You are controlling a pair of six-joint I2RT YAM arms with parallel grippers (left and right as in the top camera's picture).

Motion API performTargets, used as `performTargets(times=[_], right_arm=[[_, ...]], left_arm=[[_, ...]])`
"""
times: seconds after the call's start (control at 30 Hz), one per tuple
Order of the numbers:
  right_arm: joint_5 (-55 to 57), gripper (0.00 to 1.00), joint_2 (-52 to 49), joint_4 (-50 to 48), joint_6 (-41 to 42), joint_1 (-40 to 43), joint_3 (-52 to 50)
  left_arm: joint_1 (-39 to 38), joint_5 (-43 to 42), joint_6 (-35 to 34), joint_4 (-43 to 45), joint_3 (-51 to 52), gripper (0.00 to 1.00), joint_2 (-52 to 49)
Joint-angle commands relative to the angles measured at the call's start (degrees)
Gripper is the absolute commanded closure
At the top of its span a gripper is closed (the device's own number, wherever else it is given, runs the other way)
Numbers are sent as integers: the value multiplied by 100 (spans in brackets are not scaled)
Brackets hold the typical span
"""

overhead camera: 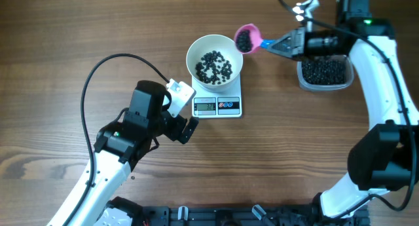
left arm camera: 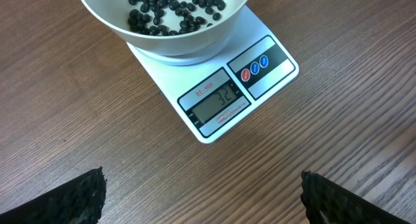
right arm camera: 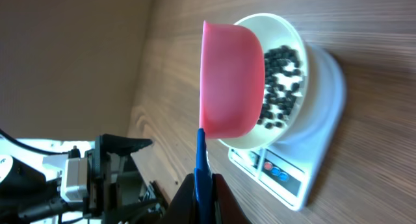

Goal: Scoop item into bowl and weigh 150g on scale
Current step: 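Lift the filled scoop and carry it over the white bowl, then tip the scoop to pour beans into the bowl with the right gripper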

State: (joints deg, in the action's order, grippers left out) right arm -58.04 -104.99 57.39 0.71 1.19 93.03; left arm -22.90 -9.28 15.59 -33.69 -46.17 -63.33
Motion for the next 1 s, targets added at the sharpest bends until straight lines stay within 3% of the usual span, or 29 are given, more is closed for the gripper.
performTargets(times=[0.0,0.47,0.97], right_arm=[[160,96,188,-173,426,-319,-35],[3311,96,186,-319,671,-1626,-35],[5337,96,186,-789,-542,-2708,-37]], left_arm=[[24,-28,50,-2,22,0,-22],[24,-28,50,-2,22,0,-22],[24,-28,50,0,22,0,-22]])
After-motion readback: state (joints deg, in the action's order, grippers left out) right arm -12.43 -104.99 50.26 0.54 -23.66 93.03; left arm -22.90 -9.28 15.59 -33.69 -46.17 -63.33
